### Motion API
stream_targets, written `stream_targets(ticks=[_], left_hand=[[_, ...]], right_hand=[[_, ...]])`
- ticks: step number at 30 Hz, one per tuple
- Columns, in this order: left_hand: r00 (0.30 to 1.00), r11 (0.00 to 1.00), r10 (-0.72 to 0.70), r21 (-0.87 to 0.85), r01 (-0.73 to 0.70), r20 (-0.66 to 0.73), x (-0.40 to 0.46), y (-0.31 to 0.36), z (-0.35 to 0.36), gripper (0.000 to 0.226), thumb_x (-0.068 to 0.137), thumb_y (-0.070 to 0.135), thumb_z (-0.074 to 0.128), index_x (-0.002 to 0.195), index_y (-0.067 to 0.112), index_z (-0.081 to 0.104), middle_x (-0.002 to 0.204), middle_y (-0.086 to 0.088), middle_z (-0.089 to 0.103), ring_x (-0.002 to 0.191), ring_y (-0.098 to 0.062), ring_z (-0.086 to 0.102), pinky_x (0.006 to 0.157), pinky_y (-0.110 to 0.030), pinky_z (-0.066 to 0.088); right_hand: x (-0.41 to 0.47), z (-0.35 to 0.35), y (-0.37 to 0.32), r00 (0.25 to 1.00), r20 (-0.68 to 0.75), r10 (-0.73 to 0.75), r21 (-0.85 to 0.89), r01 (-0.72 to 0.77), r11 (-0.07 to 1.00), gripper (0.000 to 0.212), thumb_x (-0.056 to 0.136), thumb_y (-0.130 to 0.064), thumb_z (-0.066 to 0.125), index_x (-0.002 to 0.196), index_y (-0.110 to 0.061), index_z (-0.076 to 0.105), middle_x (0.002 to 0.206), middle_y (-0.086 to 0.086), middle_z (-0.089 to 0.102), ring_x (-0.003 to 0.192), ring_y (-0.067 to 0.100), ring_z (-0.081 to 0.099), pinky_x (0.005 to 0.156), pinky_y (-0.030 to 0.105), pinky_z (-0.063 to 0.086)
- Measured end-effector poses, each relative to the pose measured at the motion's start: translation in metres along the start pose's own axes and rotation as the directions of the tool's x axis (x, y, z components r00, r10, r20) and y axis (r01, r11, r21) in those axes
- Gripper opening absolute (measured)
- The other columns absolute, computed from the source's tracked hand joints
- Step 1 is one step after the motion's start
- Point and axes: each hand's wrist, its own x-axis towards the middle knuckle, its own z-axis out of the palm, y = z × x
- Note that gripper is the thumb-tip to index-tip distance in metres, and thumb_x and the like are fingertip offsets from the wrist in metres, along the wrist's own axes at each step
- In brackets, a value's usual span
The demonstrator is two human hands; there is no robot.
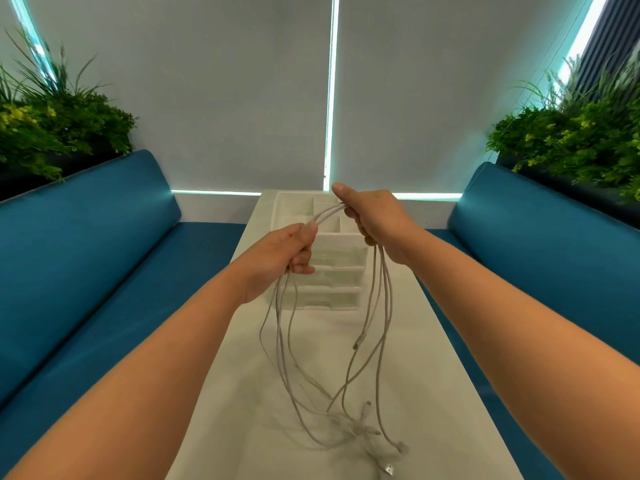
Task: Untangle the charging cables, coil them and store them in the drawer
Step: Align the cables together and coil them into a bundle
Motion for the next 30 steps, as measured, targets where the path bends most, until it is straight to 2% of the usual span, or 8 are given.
stream_targets(ticks=[3,6,11,17,20,25,28,30], left_hand=[[0.999,1.0,0.012,0.012,-0.011,-0.053,0.002,-0.007,-0.006,0.038,0.094,0.049,0.049,0.091,0.014,0.06,0.061,0.006,0.042,0.064,-0.012,0.045,0.096,-0.039,0.053],[0.999,0.99,0.003,0.143,0.004,-0.054,0.003,-0.012,-0.006,0.042,0.096,0.051,0.045,0.082,0.015,0.059,0.063,0.005,0.045,0.067,-0.014,0.046,0.093,-0.037,0.051],[0.985,0.998,-0.008,0.056,0.018,-0.172,0.002,-0.016,-0.002,0.044,0.094,0.058,0.042,0.078,0.017,0.048,0.063,0.005,0.036,0.057,-0.009,0.03,0.055,-0.024,0.032],[0.997,0.998,-0.042,0.041,0.045,-0.064,0.005,-0.018,-0.008,0.036,0.101,0.042,0.045,0.084,0.014,0.06,0.059,0.008,0.037,0.051,-0.006,0.03,0.048,-0.019,0.028],[0.998,0.995,-0.057,0.079,0.057,-0.007,0.007,-0.022,-0.007,0.03,0.102,0.037,0.046,0.091,0.013,0.061,0.06,0.008,0.038,0.051,-0.005,0.031,0.049,-0.018,0.029],[0.995,0.99,-0.069,0.122,0.077,-0.068,0.011,-0.024,-0.013,0.036,0.101,0.044,0.042,0.079,0.017,0.053,0.059,0.008,0.039,0.053,-0.007,0.031,0.052,-0.02,0.031],[0.993,0.985,-0.118,0.125,0.115,0.014,0.007,-0.027,-0.018,0.038,0.099,0.049,0.043,0.081,0.016,0.052,0.062,0.006,0.045,0.053,-0.007,0.038,0.053,-0.02,0.034],[0.987,0.971,-0.154,0.189,0.145,0.037,0.006,-0.03,-0.018,0.041,0.095,0.053,0.047,0.082,0.015,0.052,0.064,0.006,0.049,0.053,-0.007,0.041,0.053,-0.02,0.036]], right_hand=[[-0.001,0.003,0.004,0.998,-0.008,0.069,0.102,-0.067,0.993,0.045,0.091,-0.052,0.054,0.063,-0.017,0.05,0.055,-0.003,0.036,0.049,0.013,0.028,0.051,0.027,0.029],[-0.002,0.005,0.011,0.994,-0.014,0.104,0.134,-0.101,0.986,0.047,0.091,-0.053,0.053,0.062,-0.017,0.049,0.055,-0.003,0.035,0.049,0.013,0.029,0.052,0.027,0.029],[-0.003,0.0,0.029,0.996,-0.046,0.071,-0.024,-0.072,0.997,0.041,0.091,-0.056,0.051,0.072,-0.021,0.057,0.066,-0.01,0.05,0.055,0.009,0.037,0.056,0.023,0.031],[-0.005,-0.004,0.055,0.986,-0.105,0.132,-0.005,-0.133,0.991,0.044,0.091,-0.055,0.052,0.068,-0.017,0.057,0.084,-0.004,0.063,0.052,0.007,0.033,0.053,0.023,0.028],[-0.008,-0.005,0.064,0.989,-0.141,0.053,-0.057,-0.061,0.996,0.049,0.094,-0.051,0.049,0.061,-0.014,0.052,0.062,-0.005,0.051,0.048,0.01,0.032,0.052,0.023,0.029],[-0.014,-0.012,0.076,0.987,0.132,-0.091,-0.197,0.116,0.973,0.044,0.097,-0.048,0.045,0.078,-0.015,0.067,0.042,-0.019,0.045,0.046,0.001,0.043,0.055,0.017,0.031],[-0.015,-0.02,0.083,0.963,0.251,-0.093,-0.195,0.145,0.97,0.034,0.097,-0.04,0.049,0.092,-0.013,0.07,0.051,-0.029,0.053,0.051,-0.012,0.05,0.053,0.009,0.035],[-0.013,-0.023,0.086,0.966,0.234,-0.108,-0.217,0.16,0.963,0.033,0.096,-0.04,0.051,0.087,-0.014,0.069,0.066,-0.024,0.061,0.06,-0.013,0.053,0.063,0.011,0.037]])
